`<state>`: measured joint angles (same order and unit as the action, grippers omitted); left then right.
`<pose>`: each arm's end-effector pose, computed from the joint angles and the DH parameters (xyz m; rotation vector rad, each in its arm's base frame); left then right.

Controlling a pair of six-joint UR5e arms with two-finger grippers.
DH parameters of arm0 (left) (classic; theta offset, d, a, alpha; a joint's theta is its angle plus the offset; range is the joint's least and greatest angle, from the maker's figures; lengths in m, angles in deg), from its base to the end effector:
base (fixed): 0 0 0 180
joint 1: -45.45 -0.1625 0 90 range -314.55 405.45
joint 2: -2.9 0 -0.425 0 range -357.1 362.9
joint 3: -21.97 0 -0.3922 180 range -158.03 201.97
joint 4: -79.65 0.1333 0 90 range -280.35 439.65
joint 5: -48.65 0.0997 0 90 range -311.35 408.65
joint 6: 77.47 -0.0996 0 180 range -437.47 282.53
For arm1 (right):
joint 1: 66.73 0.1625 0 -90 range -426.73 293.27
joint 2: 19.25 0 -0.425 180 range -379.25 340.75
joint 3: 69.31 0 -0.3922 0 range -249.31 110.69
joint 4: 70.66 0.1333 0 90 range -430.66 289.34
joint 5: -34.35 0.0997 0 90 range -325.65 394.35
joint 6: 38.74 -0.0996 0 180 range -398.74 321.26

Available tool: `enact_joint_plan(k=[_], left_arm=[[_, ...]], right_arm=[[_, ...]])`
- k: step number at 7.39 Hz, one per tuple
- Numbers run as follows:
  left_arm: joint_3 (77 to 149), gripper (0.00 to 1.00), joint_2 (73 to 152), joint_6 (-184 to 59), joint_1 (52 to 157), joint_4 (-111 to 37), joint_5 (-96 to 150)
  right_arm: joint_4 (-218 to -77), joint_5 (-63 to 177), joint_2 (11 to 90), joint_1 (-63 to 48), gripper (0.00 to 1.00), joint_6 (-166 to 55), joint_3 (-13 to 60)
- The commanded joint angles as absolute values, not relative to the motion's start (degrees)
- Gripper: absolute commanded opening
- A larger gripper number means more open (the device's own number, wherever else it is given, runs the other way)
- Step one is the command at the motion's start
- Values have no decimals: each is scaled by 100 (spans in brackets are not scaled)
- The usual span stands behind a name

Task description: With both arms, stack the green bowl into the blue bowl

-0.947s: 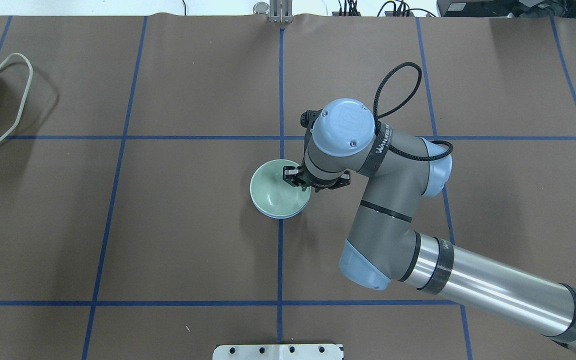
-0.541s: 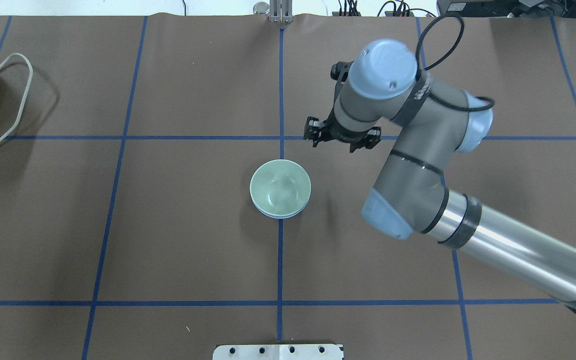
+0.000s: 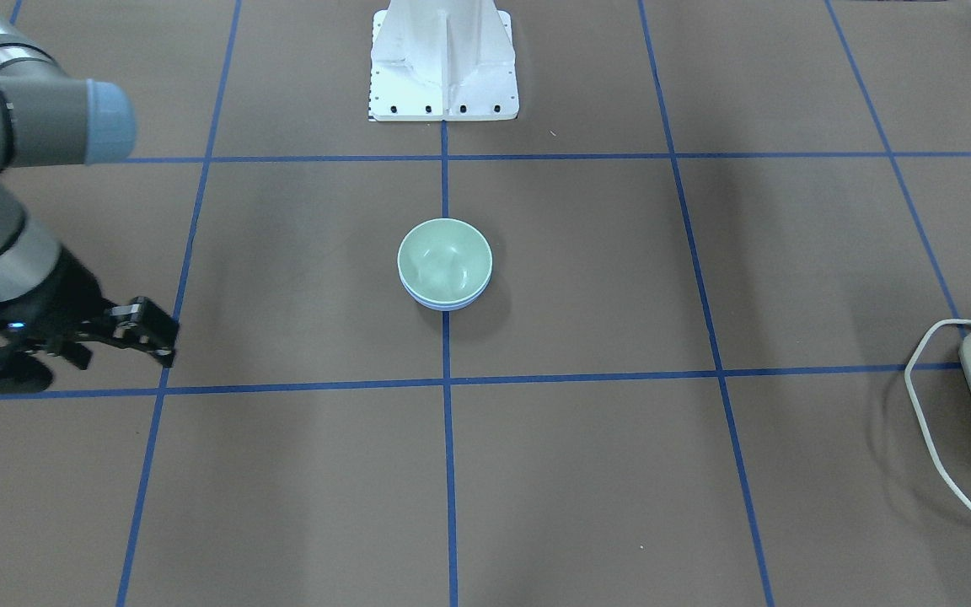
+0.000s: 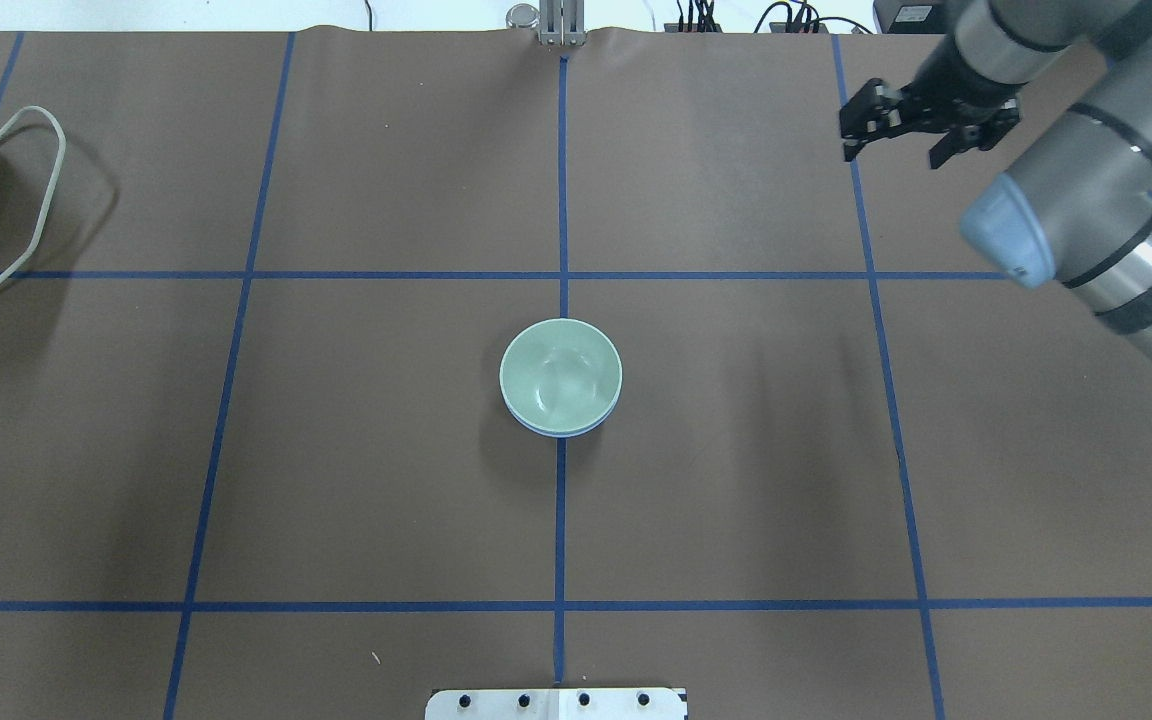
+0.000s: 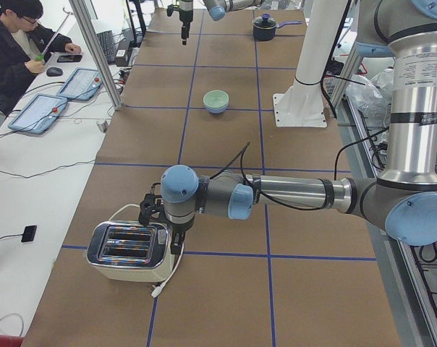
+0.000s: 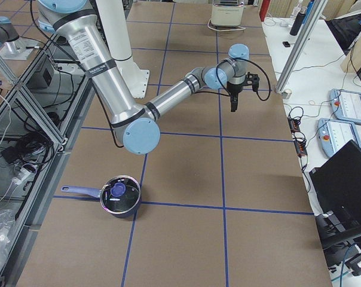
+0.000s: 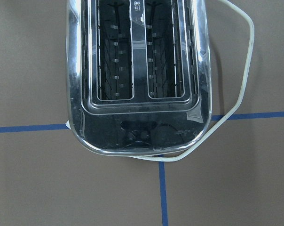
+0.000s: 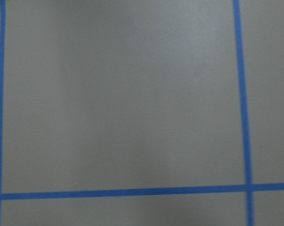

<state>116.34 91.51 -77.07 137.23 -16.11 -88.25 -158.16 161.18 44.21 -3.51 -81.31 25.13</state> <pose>-0.0758 -0.4881 0.6191 0.1537 0.8150 0.0266 -0.2286 -0.6164 0.3523 0.1085 -0.8330 0.0714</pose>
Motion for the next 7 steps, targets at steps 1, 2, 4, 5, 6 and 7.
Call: enact_joint_plan(k=[1, 2, 4, 5, 6, 7], left_arm=[[11645, 99, 9141, -8043, 13642, -1615, -8715], [11645, 99, 9088, -8150, 13642, -1623, -8714], [11654, 99, 9114, -8143, 13642, -1632, -8732], [11637, 99, 9105, -8125, 13642, -1615, -8723], [11637, 99, 9036, -8160, 13650, -1658, -8741], [11619, 99, 8983, -8152, 13651, -1737, -8758]], right_arm=[[-15864, 16259, 5452, 409, 100, -6701, 2491], [-15899, 16259, 5945, 611, 100, -6469, 2491], [-15908, 16294, 6772, 1296, 100, -5347, 2518], [-15908, 16285, 7167, 1577, 100, -5185, 2544], [-15830, 16276, 7484, 1658, 100, -5166, 2553], [-15812, 16207, 7601, 1772, 100, -5158, 2544]])
